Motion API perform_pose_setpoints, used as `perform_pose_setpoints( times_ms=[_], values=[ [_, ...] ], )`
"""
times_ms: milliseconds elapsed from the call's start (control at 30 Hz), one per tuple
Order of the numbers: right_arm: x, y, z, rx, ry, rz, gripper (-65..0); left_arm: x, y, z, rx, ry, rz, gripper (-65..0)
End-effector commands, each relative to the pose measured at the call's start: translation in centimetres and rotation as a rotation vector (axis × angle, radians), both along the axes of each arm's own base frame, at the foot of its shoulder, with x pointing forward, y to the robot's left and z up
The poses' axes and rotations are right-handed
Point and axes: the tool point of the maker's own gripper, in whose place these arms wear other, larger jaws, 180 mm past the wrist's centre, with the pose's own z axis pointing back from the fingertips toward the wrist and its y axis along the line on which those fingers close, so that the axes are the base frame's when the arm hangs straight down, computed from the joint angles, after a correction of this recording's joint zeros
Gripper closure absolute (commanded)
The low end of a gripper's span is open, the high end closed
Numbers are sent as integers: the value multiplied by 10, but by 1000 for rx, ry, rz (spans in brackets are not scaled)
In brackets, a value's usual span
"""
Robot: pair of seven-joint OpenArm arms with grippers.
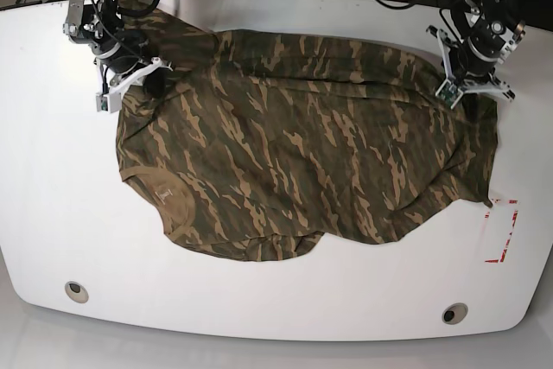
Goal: Layout the t-shirt on the table in an organized manner, then fold the t-shirt properly
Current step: 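Lift the held shirt with both grippers and swing it across the table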
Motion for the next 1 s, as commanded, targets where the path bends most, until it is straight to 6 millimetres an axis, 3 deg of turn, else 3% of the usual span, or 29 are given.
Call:
perform_pose_setpoints(
  times_ms=[0,133,300,500,733,967],
  values=[
    [29,-12,16,-15,-57,2,0,33,1,27,17,-94,-4,-29],
    [60,-18,27,-15,-78,6,0,73,-11,56,9,-195,-35,-29],
    [94,-25,42,-7,-112,-6,0,108,-30,77,-6,-264,-85,-29],
    [153,-39,73,6,-179,-22,0,152,-52,117,-11,-370,-150,-29],
    [210,-49,120,-31,-250,9,0,186,-41,174,45,-462,-99,-30],
    [235,-46,139,-37,-270,29,0,204,-37,221,65,-557,-77,-30]
  ],
)
